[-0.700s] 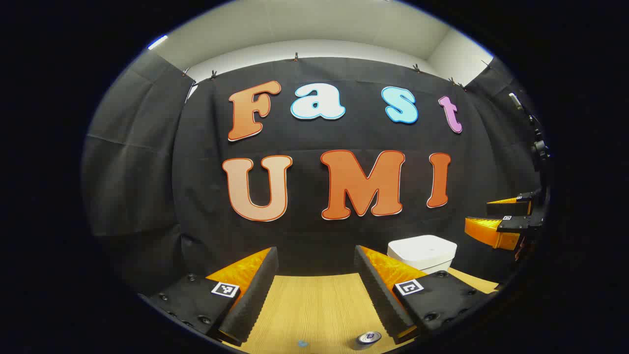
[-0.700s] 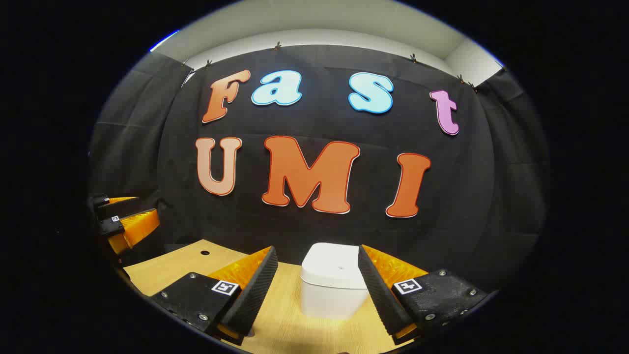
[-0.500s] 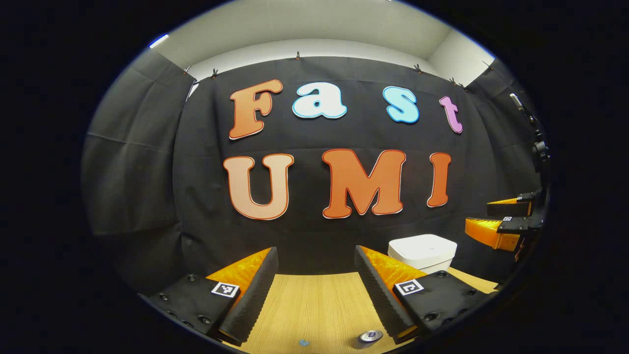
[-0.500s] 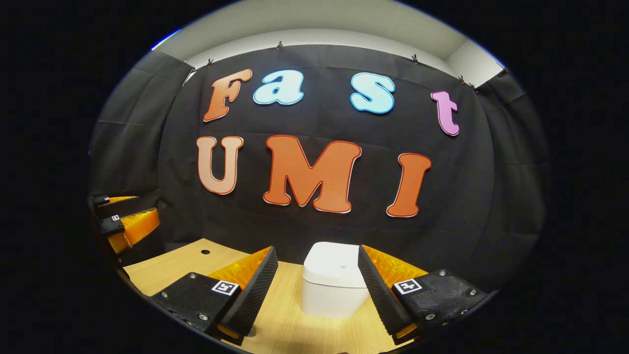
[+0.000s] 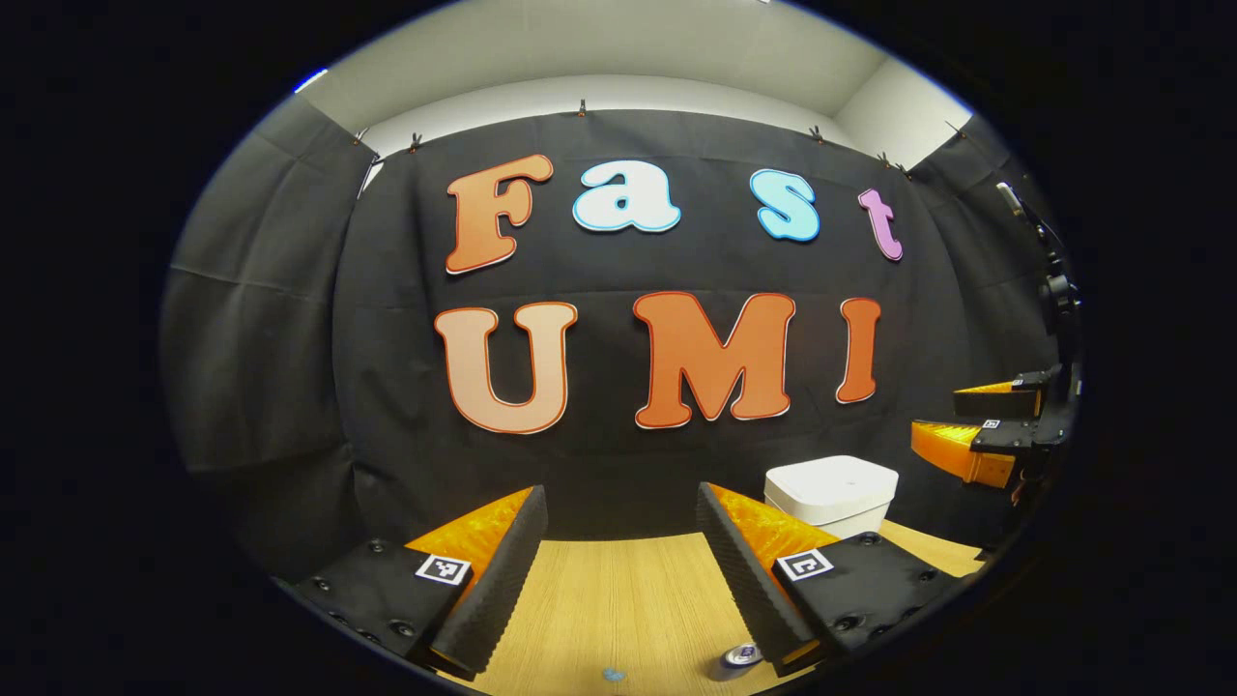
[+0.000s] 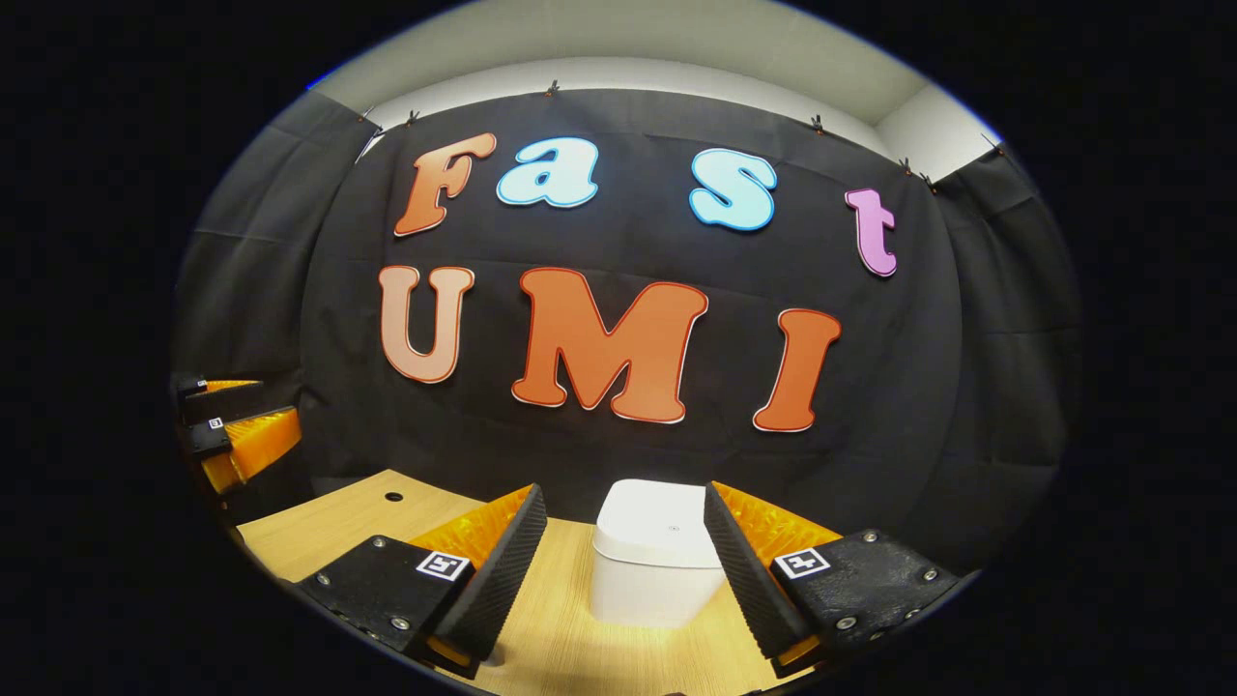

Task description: Press the lid of the desktop garbage bin to open it, pick up the crumpled paper on the desktop and throw it into the bin, then pick up the pop can on the desktop and drop it into the bin, and finally close the garbage bin lid.

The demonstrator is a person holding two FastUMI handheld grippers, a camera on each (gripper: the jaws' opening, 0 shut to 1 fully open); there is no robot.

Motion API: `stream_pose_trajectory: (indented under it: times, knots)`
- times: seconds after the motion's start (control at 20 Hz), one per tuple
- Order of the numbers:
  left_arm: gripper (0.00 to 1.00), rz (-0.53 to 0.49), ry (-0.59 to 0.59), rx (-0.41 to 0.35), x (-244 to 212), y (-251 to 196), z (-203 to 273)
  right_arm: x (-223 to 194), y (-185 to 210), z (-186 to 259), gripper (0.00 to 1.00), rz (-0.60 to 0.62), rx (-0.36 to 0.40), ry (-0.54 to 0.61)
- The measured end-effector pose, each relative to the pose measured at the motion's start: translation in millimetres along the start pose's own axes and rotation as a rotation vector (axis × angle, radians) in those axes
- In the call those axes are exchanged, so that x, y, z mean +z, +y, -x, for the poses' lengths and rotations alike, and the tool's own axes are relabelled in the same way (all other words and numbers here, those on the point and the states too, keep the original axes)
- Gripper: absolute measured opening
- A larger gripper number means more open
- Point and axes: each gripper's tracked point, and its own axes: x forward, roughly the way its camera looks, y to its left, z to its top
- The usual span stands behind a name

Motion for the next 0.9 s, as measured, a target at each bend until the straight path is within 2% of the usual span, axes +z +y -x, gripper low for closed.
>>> stream_pose_trajectory:
  times: [0.15,0.35,0.45,0.65,0.75,0.85,0.9]
  knots:
    - [1.0,0.005,0.001,-0.019,-1.5,4.5,0.6,5.9,-3.1,-2.5,0.94,0.012,-0.025,-0.004]
    - [0.99,0.01,0.015,-0.033,-6.0,7.8,2.6,17.2,-5.0,-7.9,0.81,0.012,-0.033,-0.017]
    - [1.0,0.006,0.016,-0.029,-8.0,10.3,3.0,21.8,-5.8,-13.7,0.69,0.008,-0.024,-0.026]
    - [1.0,0.005,0.028,0.027,-12.0,14.8,-0.9,21.6,-7.8,-33.4,0.53,-0.005,0.008,-0.034]
    - [1.0,-0.001,0.029,0.055,-10.4,15.3,-2.1,13.8,-12.3,-46.7,0.38,-0.026,0.017,-0.014]
    - [1.0,-0.01,0.026,0.084,-9.7,16.4,-4.2,6.7,-18.9,-59.3,0.28,-0.051,0.028,0.006]
    - [0.99,-0.015,0.025,0.098,-9.6,15.9,-5.7,3.2,-19.6,-67.0,0.2,-0.06,0.037,0.012]
